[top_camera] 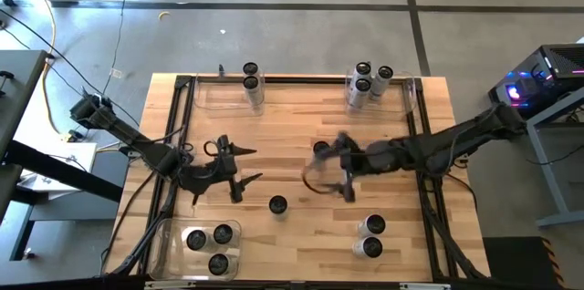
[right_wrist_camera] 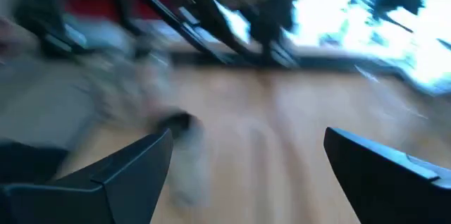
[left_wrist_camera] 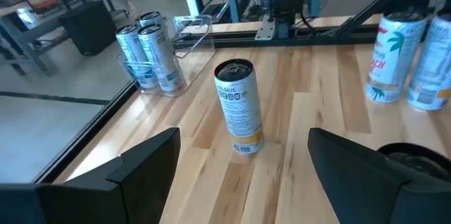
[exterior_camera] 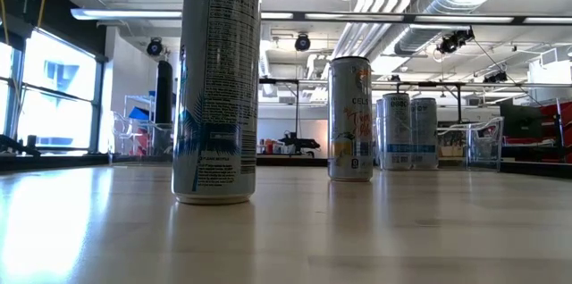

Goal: Sort soda cans
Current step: Put the white-blue soda can into the top right transparent bin

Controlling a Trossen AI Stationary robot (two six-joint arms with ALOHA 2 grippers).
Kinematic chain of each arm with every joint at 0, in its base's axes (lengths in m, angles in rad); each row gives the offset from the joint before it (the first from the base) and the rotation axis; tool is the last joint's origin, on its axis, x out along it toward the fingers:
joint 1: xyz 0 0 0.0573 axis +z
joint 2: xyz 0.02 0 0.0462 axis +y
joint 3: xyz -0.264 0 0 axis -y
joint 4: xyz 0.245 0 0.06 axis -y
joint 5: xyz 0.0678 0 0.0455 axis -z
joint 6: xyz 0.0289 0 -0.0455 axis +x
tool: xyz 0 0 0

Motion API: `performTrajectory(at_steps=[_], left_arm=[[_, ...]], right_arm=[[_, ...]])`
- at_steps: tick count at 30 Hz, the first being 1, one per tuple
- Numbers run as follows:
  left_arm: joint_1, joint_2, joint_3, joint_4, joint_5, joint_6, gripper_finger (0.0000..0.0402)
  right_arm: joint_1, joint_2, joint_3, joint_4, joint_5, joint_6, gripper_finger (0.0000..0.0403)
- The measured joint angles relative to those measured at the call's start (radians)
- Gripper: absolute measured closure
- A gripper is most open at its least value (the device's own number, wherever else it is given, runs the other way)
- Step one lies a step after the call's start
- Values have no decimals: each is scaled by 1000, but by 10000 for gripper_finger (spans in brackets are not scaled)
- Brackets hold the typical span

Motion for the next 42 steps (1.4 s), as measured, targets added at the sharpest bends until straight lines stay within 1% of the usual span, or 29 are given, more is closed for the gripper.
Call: performTrajectory(at_steps=[2,5,8,13,17,19,23,26,37,42], left_arm=[[0,32,0,19,-5,-7,97],[-5,85,0,48,-4,-38,97],[-12,125,0,45,-13,-112,97],[-17,130,0,-18,-86,-238,97],[-17,116,0,-44,-127,-269,97],[-17,114,0,-45,-128,-269,97],[-17,114,0,-51,-128,-269,97],[-17,114,0,-57,-128,-269,97],[-17,114,0,-68,-127,-270,97],[-17,114,0,-67,-127,-270,97]], right_arm=[[17,49,-53,179,-53,26,37],[46,135,-63,297,-52,5,37],[62,242,-8,300,-42,-21,37],[59,396,101,276,-43,-32,37],[58,490,172,243,-54,-53,37],[60,525,211,226,-55,-64,37],[58,575,260,202,-36,-45,37],[51,591,273,196,-31,-46,37],[57,592,273,198,-28,-48,37],[70,593,270,236,-42,-53,37]])
